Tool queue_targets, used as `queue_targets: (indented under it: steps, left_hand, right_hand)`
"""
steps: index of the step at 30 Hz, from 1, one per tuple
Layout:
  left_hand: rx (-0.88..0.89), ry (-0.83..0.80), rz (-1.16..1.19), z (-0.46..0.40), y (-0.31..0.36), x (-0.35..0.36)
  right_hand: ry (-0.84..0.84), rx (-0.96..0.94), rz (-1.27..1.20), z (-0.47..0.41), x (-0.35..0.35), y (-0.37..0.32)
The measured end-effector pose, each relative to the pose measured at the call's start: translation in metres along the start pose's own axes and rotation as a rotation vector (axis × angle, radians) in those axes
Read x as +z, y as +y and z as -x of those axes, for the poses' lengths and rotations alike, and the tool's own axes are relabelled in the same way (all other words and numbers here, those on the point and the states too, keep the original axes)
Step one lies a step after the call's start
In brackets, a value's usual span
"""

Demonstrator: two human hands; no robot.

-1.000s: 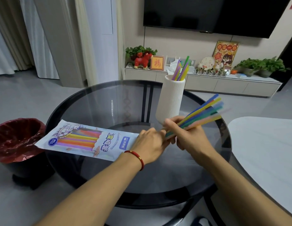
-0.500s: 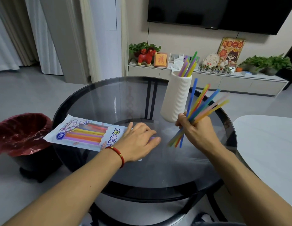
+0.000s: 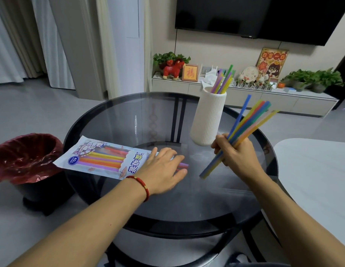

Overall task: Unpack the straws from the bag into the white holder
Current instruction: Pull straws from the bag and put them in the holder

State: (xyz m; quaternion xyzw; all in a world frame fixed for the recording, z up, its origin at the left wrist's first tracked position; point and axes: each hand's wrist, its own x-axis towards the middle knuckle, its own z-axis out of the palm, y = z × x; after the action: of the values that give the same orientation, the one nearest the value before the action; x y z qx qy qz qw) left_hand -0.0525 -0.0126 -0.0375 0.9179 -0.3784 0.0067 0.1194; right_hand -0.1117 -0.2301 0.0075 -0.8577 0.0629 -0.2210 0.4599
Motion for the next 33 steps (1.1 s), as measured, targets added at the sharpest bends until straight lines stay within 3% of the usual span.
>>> queue_targets:
  steps: [7,12,16,24,33]
  left_hand:
    - [-0.038,0.157,-0.023,-0.011,0.007,0.001]
    - [-0.074,0.357,0.051,-0.017,0.018,-0.006]
    - [-0.086,0.411,0.106,-0.020,0.025,-0.007]
    - [-0.117,0.395,0.133,-0.021,0.017,-0.004]
    - [-0.110,0.416,0.195,-0.021,0.018,-0.007]
  right_hand:
    - [0.311,0.208,-0.520,-0.013,-0.013,-0.003]
    - [0.438,0.172,-0.766,-0.051,-0.028,-0.028]
    - [0.560,0.114,-0.836,-0.086,-0.037,-0.052]
    - [0.554,-0.034,-0.485,-0.128,-0.033,-0.072]
    - [0.396,0.034,0.046,-0.153,-0.022,-0.090]
